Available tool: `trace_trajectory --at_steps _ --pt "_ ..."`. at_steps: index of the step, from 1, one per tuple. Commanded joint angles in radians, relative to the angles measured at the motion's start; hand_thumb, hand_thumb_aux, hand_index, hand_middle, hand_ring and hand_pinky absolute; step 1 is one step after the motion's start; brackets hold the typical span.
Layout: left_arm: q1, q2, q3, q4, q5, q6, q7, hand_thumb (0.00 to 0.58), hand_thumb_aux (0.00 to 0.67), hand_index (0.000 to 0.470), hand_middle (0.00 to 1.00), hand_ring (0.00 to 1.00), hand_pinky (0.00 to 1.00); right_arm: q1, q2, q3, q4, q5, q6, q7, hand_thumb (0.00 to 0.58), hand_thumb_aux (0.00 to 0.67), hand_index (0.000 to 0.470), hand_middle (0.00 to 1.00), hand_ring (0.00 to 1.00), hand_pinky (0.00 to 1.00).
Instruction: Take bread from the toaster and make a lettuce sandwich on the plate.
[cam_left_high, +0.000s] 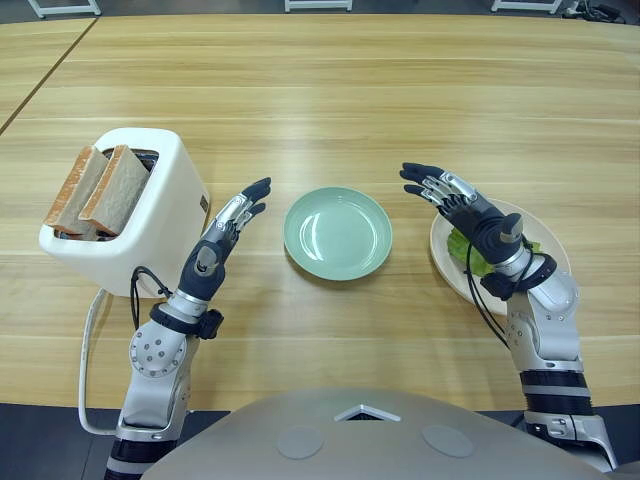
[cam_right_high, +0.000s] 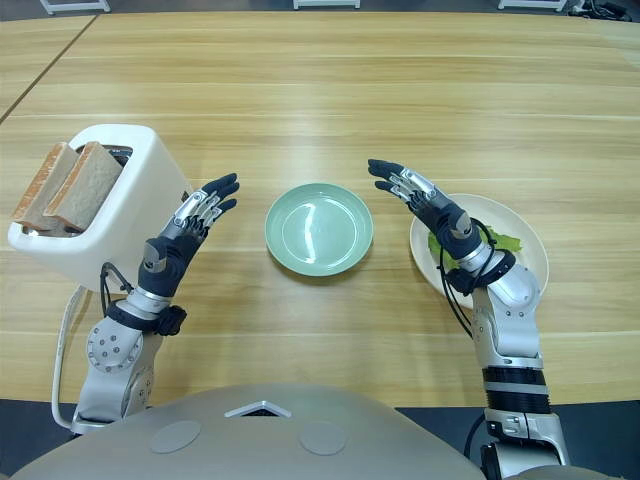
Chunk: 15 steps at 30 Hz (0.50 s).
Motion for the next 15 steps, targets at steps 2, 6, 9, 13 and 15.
trace_trajectory --at_steps 2,6,9,13,15 --pt "0.004 -0.002 0.006 -0.008 -0.002 0.000 0.001 0.000 0.000 0.000 0.00 0.00 0.00 -0.005 0.000 0.000 -0.005 0.005 0.010 0.010 0.000 0.000 0.000 0.00 0.00 0.00" --pt "0.005 -0.003 0.006 -0.007 -0.002 -0.001 0.000 0.000 0.000 0.000 0.00 0.00 0.00 -0.005 0.001 -0.001 -0.004 0.005 0.009 0.011 0.000 0.000 0.000 0.00 0.00 0.00" --pt "0.007 -0.002 0.007 -0.008 -0.002 -0.002 0.000 0.000 0.000 0.000 0.00 0.00 0.00 -0.005 0.001 -0.001 -0.003 0.005 0.008 0.012 0.000 0.000 0.000 0.00 0.00 0.00" --pt "0.015 -0.003 -0.010 -0.025 0.003 0.006 -0.002 0.000 0.000 0.000 0.00 0.00 0.00 -0.004 0.003 0.000 -0.002 0.001 0.006 0.011 0.000 0.000 0.000 0.00 0.00 0.00" --pt "0.054 -0.006 -0.080 -0.152 -0.002 0.084 0.006 0.000 0.000 0.000 0.00 0.00 0.00 -0.008 0.005 0.005 0.002 -0.002 0.005 0.012 0.000 0.000 0.000 0.00 0.00 0.00"
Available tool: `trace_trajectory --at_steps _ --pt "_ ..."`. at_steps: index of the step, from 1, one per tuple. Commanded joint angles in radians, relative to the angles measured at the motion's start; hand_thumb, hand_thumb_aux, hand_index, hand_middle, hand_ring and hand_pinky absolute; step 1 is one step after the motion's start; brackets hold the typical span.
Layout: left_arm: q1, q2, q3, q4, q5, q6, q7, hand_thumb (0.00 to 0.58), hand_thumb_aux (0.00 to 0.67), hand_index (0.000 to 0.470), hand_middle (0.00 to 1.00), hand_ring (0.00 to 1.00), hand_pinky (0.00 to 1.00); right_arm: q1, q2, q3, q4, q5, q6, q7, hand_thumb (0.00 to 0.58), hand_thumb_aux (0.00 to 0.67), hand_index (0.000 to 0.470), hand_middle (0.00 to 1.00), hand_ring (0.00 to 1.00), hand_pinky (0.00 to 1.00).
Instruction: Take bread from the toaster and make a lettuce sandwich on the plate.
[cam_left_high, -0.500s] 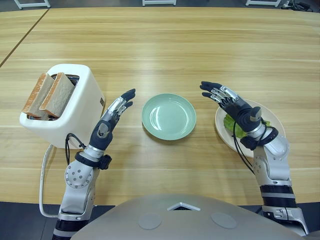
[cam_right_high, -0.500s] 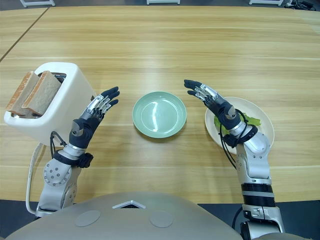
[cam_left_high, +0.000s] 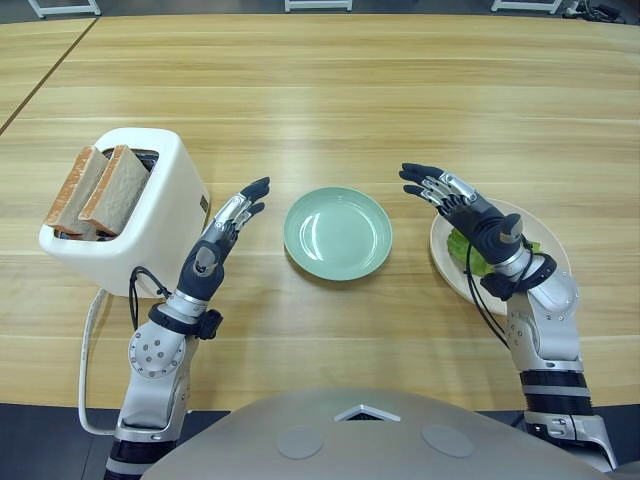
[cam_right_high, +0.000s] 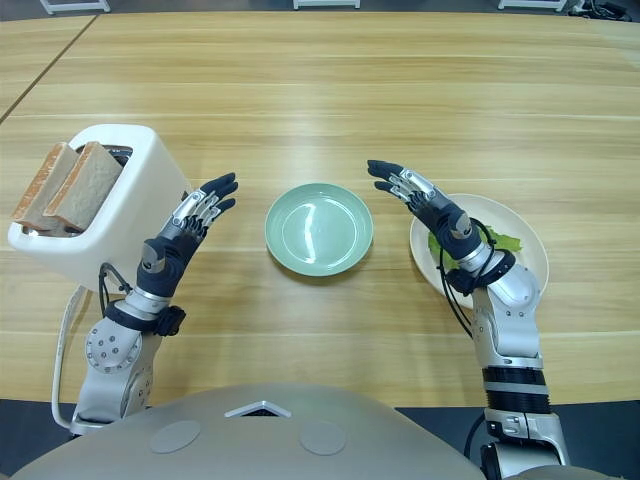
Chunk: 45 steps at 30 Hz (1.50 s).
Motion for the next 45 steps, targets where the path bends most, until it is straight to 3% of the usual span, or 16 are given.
trace_trajectory --at_steps 1,3,5,8,10,11,12,14,15,16,17,28,34,36,38,45 --pt "0.062 -0.008 -0.113 -0.258 -0.008 0.166 0.033 0.000 0.000 0.000 0.00 0.00 0.00 -0.012 0.006 0.007 0.004 -0.002 0.006 0.009 0.000 0.000 0.000 0.00 0.00 0.00" --pt "0.050 0.007 -0.055 -0.494 -0.039 0.346 0.115 0.000 0.000 0.000 0.00 0.00 0.00 -0.011 0.006 0.009 0.001 -0.004 0.006 0.006 0.000 0.000 0.000 0.00 0.00 0.00" --pt "0.007 0.077 0.176 -0.588 -0.056 0.437 0.161 0.000 0.000 0.000 0.00 0.00 0.00 -0.005 0.010 0.012 -0.005 -0.009 0.003 0.000 0.000 0.000 0.000 0.00 0.00 0.00" --pt "-0.036 0.193 0.607 -0.568 -0.099 0.544 0.185 0.000 0.000 0.000 0.00 0.00 0.00 -0.005 0.016 0.023 -0.008 -0.018 0.000 -0.004 0.000 0.000 0.000 0.00 0.00 0.00" --pt "-0.024 0.277 0.782 -0.499 0.007 0.564 0.158 0.000 0.000 0.000 0.00 0.00 0.00 0.001 0.020 0.025 -0.013 -0.024 -0.004 -0.007 0.000 0.000 0.000 0.00 0.00 0.00" --pt "-0.006 0.312 0.820 -0.456 0.067 0.561 0.142 0.031 0.018 0.013 0.00 0.00 0.00 0.006 0.021 0.025 -0.017 -0.027 -0.007 -0.010 0.000 0.000 0.000 0.00 0.00 0.00" --pt "0.017 0.340 0.839 -0.413 0.125 0.551 0.130 0.108 0.066 0.046 0.00 0.00 0.00 0.010 0.022 0.024 -0.019 -0.030 -0.010 -0.011 0.000 0.000 0.000 0.00 0.00 0.00" --pt "0.074 0.387 0.831 -0.317 0.276 0.521 0.116 0.271 0.181 0.127 0.00 0.00 0.00 0.014 0.022 0.021 -0.022 -0.034 -0.013 -0.015 0.000 0.000 0.000 0.00 0.00 0.00" --pt "0.095 0.400 0.819 -0.275 0.335 0.506 0.109 0.278 0.187 0.131 0.00 0.00 0.00 0.014 0.022 0.019 -0.022 -0.036 -0.013 -0.015 0.000 0.000 0.000 0.00 0.00 0.00" --pt "0.107 0.408 0.810 -0.236 0.383 0.490 0.109 0.268 0.179 0.125 0.00 0.00 0.00 0.015 0.023 0.018 -0.022 -0.039 -0.014 -0.016 0.000 0.000 0.000 0.00 0.00 0.00" --pt "0.110 0.414 0.807 -0.200 0.416 0.476 0.110 0.205 0.131 0.092 0.00 0.00 0.00 0.015 0.023 0.017 -0.022 -0.041 -0.015 -0.017 0.000 0.000 0.000 0.00 0.00 0.00" --pt "0.062 0.433 0.742 0.088 0.522 0.360 0.127 0.187 0.118 0.083 0.00 0.00 0.00 0.016 0.026 0.019 -0.022 -0.056 -0.024 -0.027 0.000 0.000 0.000 0.00 0.00 0.00" --pt "0.044 0.423 0.684 0.124 0.543 0.335 0.129 0.112 0.068 0.048 0.00 0.00 0.00 0.016 0.025 0.020 -0.022 -0.057 -0.027 -0.029 0.000 0.000 0.000 0.00 0.00 0.00" --pt "0.044 0.425 0.676 0.135 0.546 0.332 0.131 0.198 0.126 0.088 0.00 0.00 0.00 0.016 0.024 0.020 -0.023 -0.057 -0.027 -0.030 0.000 0.000 0.000 0.00 0.00 0.00" --pt "0.044 0.425 0.673 0.138 0.546 0.330 0.131 0.205 0.131 0.092 0.00 0.00 0.00 0.017 0.024 0.021 -0.023 -0.058 -0.028 -0.030 0.000 0.000 0.000 0.00 0.00 0.00" --pt "0.046 0.415 0.648 0.152 0.551 0.328 0.129 0.360 0.257 0.181 0.00 0.00 0.00 0.022 0.022 0.020 -0.031 -0.059 -0.028 -0.031 0.000 0.000 0.000 0.00 0.00 0.00"
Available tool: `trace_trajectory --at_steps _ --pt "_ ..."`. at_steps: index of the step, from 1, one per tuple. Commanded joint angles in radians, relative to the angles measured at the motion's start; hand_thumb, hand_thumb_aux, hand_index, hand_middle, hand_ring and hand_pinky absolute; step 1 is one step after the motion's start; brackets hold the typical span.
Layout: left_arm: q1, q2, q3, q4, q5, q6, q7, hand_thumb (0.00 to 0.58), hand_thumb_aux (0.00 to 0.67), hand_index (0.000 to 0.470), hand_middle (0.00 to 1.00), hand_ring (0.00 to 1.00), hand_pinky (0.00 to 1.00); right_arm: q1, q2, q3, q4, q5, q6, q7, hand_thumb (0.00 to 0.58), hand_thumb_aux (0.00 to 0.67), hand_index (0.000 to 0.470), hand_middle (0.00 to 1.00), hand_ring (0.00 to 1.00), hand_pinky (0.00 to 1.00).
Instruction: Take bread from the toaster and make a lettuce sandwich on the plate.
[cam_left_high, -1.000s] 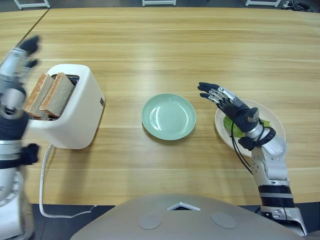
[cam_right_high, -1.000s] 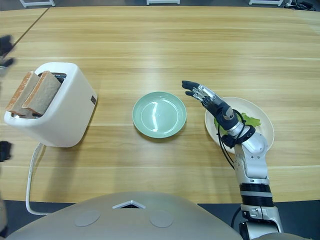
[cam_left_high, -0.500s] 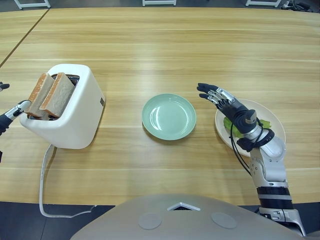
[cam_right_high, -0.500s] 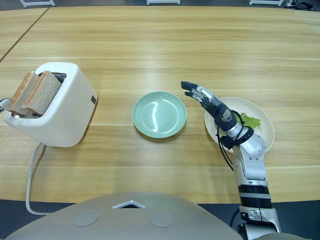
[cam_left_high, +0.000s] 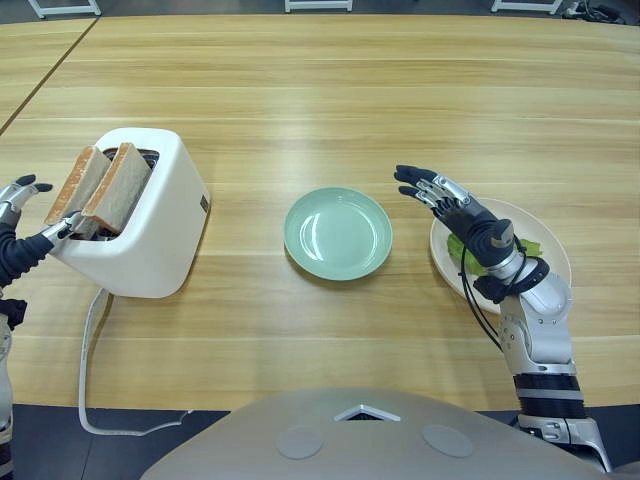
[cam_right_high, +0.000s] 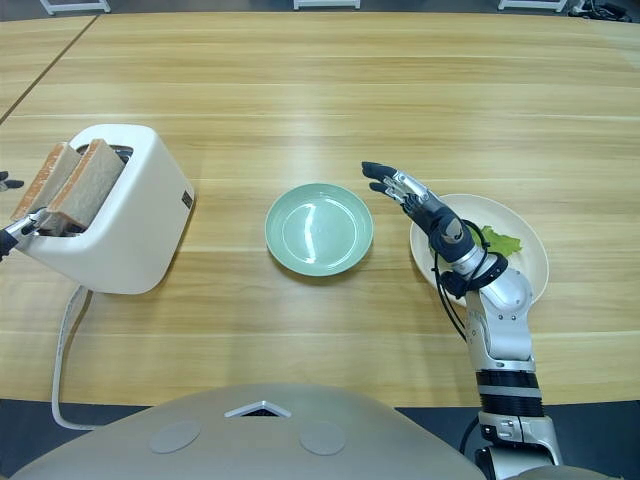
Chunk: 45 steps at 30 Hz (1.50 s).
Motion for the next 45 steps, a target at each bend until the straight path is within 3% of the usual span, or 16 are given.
trace_trajectory --at_steps 1,2,3,11,13,14,27,36,40,45 --pt "0.005 -0.008 -0.016 0.019 0.008 0.003 -0.008 0.392 0.289 0.203 0.00 0.00 0.00 0.007 -0.005 0.002 -0.010 -0.017 -0.001 -0.002 0.000 0.000 0.000 0.00 0.00 0.00" --pt "0.006 -0.008 -0.016 0.018 0.008 0.003 -0.008 0.436 0.336 0.236 0.00 0.00 0.00 0.008 -0.006 0.002 -0.012 -0.016 -0.001 -0.002 0.000 0.000 0.000 0.00 0.00 0.00" --pt "0.006 -0.008 -0.015 0.018 0.008 0.004 -0.008 0.443 0.344 0.241 0.00 0.00 0.00 0.008 -0.006 0.002 -0.012 -0.016 0.000 -0.002 0.000 0.000 0.000 0.00 0.00 0.00" --pt "-0.005 -0.017 -0.009 -0.009 -0.004 -0.004 -0.002 0.458 0.363 0.254 0.00 0.00 0.00 0.011 -0.008 -0.001 -0.017 -0.015 0.002 -0.003 0.000 0.000 0.000 0.00 0.00 0.00" --pt "-0.013 -0.022 -0.004 -0.016 -0.010 -0.012 0.006 0.539 0.491 0.345 0.00 0.00 0.00 0.010 -0.008 -0.001 -0.017 -0.016 0.001 -0.003 0.000 0.000 0.000 0.00 0.00 0.00" --pt "-0.017 -0.024 -0.001 -0.019 -0.013 -0.016 0.009 0.580 0.670 0.470 0.00 0.00 0.00 0.010 -0.008 -0.001 -0.017 -0.017 0.000 -0.003 0.000 0.000 0.000 0.00 0.00 0.00" --pt "-0.074 -0.059 0.061 -0.016 -0.091 -0.126 0.080 0.580 0.670 0.470 0.00 0.00 0.00 0.006 -0.007 0.003 -0.016 -0.026 -0.001 -0.002 0.000 0.000 0.000 0.00 0.00 0.00" --pt "-0.205 -0.104 0.184 -0.111 -0.344 -0.156 0.116 0.580 0.670 0.470 0.00 0.00 0.00 0.002 -0.003 0.007 -0.007 -0.037 -0.006 -0.005 0.000 0.000 0.000 0.00 0.00 0.00" --pt "-0.293 -0.100 0.068 -0.177 -0.317 -0.102 0.109 0.580 0.670 0.470 0.00 0.00 0.00 -0.010 0.005 0.007 0.017 -0.046 -0.015 -0.010 0.000 0.000 0.000 0.00 0.00 0.00" --pt "-0.404 -0.146 -0.228 -0.136 -0.200 -0.052 0.089 0.580 0.670 0.470 0.00 0.00 0.00 -0.050 0.025 0.019 0.061 -0.054 -0.025 -0.015 0.000 0.000 0.000 0.00 0.00 0.00"
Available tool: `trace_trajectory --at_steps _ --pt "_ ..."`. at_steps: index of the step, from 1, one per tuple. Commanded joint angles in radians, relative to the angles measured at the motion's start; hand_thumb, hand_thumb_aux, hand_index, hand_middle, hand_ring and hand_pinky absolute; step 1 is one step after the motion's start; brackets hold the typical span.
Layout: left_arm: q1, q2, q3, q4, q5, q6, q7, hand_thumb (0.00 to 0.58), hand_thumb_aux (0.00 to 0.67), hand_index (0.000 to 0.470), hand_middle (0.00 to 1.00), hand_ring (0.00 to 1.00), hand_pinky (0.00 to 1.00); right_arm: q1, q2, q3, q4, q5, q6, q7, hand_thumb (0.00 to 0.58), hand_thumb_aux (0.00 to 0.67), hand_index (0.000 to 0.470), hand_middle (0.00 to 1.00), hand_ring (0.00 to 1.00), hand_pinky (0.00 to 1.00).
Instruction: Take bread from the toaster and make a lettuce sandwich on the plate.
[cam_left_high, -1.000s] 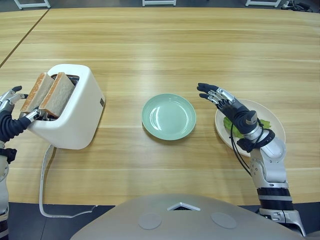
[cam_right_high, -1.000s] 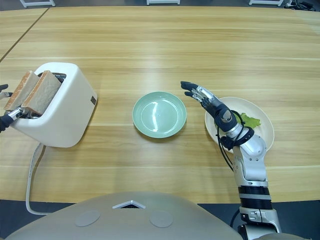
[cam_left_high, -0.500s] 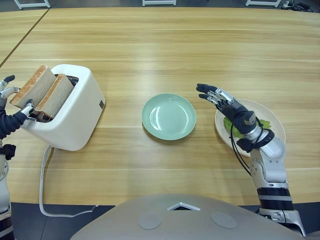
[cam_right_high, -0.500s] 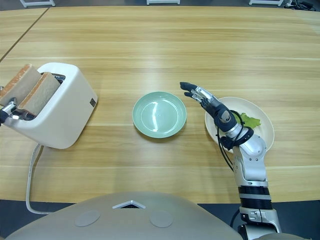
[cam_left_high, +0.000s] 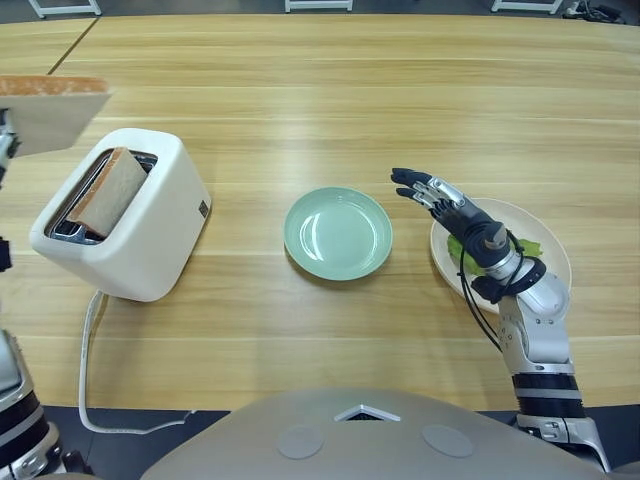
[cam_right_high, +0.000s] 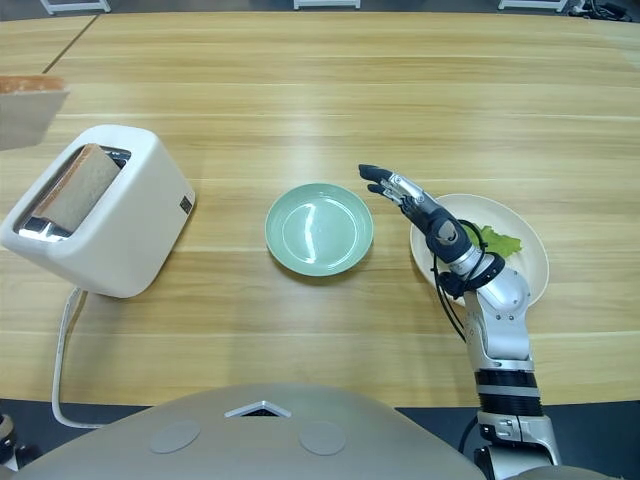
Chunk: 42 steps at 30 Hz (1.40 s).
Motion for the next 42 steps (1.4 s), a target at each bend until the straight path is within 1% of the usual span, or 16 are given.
trace_trajectory --at_steps 1,4,7,10,13,19,23,27,31,34,35,36,37,38,42 --pt "-0.068 -0.059 -0.221 0.046 0.093 0.020 -0.012 0.580 0.670 0.470 0.00 0.00 0.00 -0.044 0.019 0.019 0.042 -0.017 -0.008 -0.009 0.000 0.000 0.000 0.00 0.00 0.00" --pt "-0.105 -0.107 -0.386 0.054 0.223 0.008 0.008 0.580 0.670 0.470 0.00 0.00 0.00 -0.080 0.029 0.037 0.079 -0.021 -0.015 -0.004 0.000 0.000 0.000 0.00 0.00 0.00" --pt "-0.173 -0.150 -0.548 0.076 0.380 -0.013 0.026 0.580 0.670 0.470 0.00 0.00 0.00 -0.101 0.039 0.041 0.103 -0.023 -0.027 -0.008 0.000 0.000 0.000 0.00 0.00 0.00" --pt "-0.228 -0.184 -0.675 0.136 0.507 -0.044 0.048 0.580 0.670 0.470 0.00 0.00 0.00 -0.118 0.048 0.032 0.115 -0.020 -0.035 -0.022 0.000 0.000 0.000 0.00 0.00 0.00" --pt "-0.257 -0.208 -0.790 0.229 0.633 -0.081 0.094 0.580 0.670 0.470 0.00 0.00 0.00 -0.141 0.055 0.023 0.129 -0.012 -0.033 -0.036 0.000 0.000 0.000 0.00 0.00 0.00" --pt "-0.334 -0.249 -0.982 0.503 0.834 -0.170 0.260 0.580 0.670 0.470 0.00 0.00 0.00 -0.153 0.056 0.017 0.138 -0.003 -0.032 -0.043 0.000 0.000 0.000 0.00 0.00 0.00" --pt "-0.386 -0.261 -1.056 0.594 0.917 -0.212 0.360 0.580 0.670 0.470 0.00 0.00 0.00 -0.146 0.054 0.018 0.132 -0.002 -0.034 -0.044 0.000 0.000 0.000 0.00 0.00 0.00" --pt "-0.372 -0.258 -1.115 0.645 0.968 -0.218 0.402 0.580 0.670 0.470 0.00 0.00 0.00 -0.143 0.054 0.024 0.126 -0.004 -0.034 -0.042 0.000 0.000 0.000 0.00 0.00 0.00" --pt "-0.318 -0.235 -1.135 0.627 0.974 -0.206 0.380 0.580 0.670 0.470 0.00 0.00 0.00 -0.137 0.054 0.029 0.110 -0.007 -0.031 -0.044 0.000 0.000 0.000 0.00 0.00 0.00" --pt "-0.274 -0.221 -1.142 0.618 0.975 -0.170 0.331 0.580 0.670 0.470 0.00 0.00 0.00 -0.133 0.053 0.032 0.101 -0.007 -0.029 -0.044 0.000 0.000 0.000 0.00 0.00 0.00" --pt "-0.254 -0.215 -1.144 0.610 0.976 -0.154 0.311 0.576 0.617 0.433 0.00 0.00 0.00 -0.131 0.053 0.032 0.098 -0.008 -0.028 -0.044 0.000 0.000 0.000 0.00 0.00 0.00" --pt "-0.237 -0.210 -1.145 0.596 0.974 -0.142 0.293 0.547 0.510 0.358 0.00 0.00 0.00 -0.129 0.052 0.033 0.094 -0.008 -0.027 -0.044 0.000 0.000 0.000 0.00 0.00 0.00" --pt "-0.220 -0.205 -1.146 0.580 0.977 -0.126 0.277 0.168 0.105 0.074 0.00 0.00 0.00 -0.127 0.052 0.033 0.092 -0.009 -0.027 -0.045 0.000 0.000 0.000 0.00 0.00 0.00" --pt "-0.204 -0.202 -1.143 0.561 0.976 -0.114 0.265 0.000 0.000 0.000 0.00 0.00 0.00 -0.125 0.052 0.034 0.089 -0.010 -0.027 -0.045 0.000 0.000 0.000 0.00 0.00 0.00" --pt "-0.151 -0.199 -1.124 0.455 0.960 -0.071 0.204 0.000 0.000 0.000 0.00 0.00 0.00 -0.124 0.048 0.032 0.084 -0.009 -0.025 -0.043 0.000 0.000 0.000 0.00 0.00 0.00"
